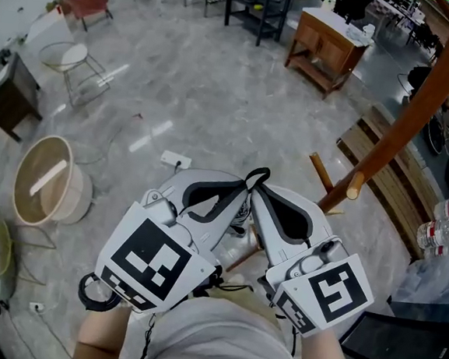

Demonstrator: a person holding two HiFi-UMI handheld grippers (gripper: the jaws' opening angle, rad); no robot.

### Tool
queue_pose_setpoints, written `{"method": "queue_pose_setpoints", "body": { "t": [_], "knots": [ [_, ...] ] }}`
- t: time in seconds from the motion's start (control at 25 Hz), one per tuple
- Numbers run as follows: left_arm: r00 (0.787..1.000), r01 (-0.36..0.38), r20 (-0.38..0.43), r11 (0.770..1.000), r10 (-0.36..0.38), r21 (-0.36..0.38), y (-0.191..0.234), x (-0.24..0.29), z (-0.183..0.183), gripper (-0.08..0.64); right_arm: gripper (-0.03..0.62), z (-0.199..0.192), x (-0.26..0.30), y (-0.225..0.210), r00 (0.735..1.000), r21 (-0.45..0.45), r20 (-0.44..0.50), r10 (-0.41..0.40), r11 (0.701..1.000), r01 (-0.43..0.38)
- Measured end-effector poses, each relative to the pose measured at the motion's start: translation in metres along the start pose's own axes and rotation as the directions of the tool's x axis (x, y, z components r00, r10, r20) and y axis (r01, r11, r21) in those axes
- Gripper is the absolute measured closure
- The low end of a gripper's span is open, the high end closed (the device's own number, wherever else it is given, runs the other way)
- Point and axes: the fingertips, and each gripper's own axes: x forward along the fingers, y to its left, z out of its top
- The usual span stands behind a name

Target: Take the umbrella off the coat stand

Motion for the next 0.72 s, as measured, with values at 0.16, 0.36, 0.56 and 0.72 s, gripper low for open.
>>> {"method": "queue_pose_setpoints", "body": {
  "t": [0.16,0.36,0.56,0.72],
  "knots": [
    [1.0,-0.027,0.006,1.0,0.027,-0.012,0.009,-0.013,-0.008,0.538,0.588,-0.001,0.012,0.012,1.0,0.002,-0.005,0.027,1.0,-0.027],
    [0.998,-0.07,0.008,0.997,0.07,-0.039,0.018,-0.025,-0.017,0.538,0.588,-0.004,0.021,0.022,0.998,0.001,-0.016,0.062,0.998,-0.062],
    [0.994,-0.112,0.008,0.992,0.112,-0.064,0.025,-0.044,-0.031,0.538,0.588,-0.01,0.032,0.041,0.995,0.003,-0.023,0.099,0.995,-0.099],
    [0.991,-0.132,0.008,0.988,0.133,-0.079,0.031,-0.056,-0.042,0.538,0.588,-0.014,0.041,0.052,0.993,0.005,-0.027,0.117,0.993,-0.117]
  ]
}}
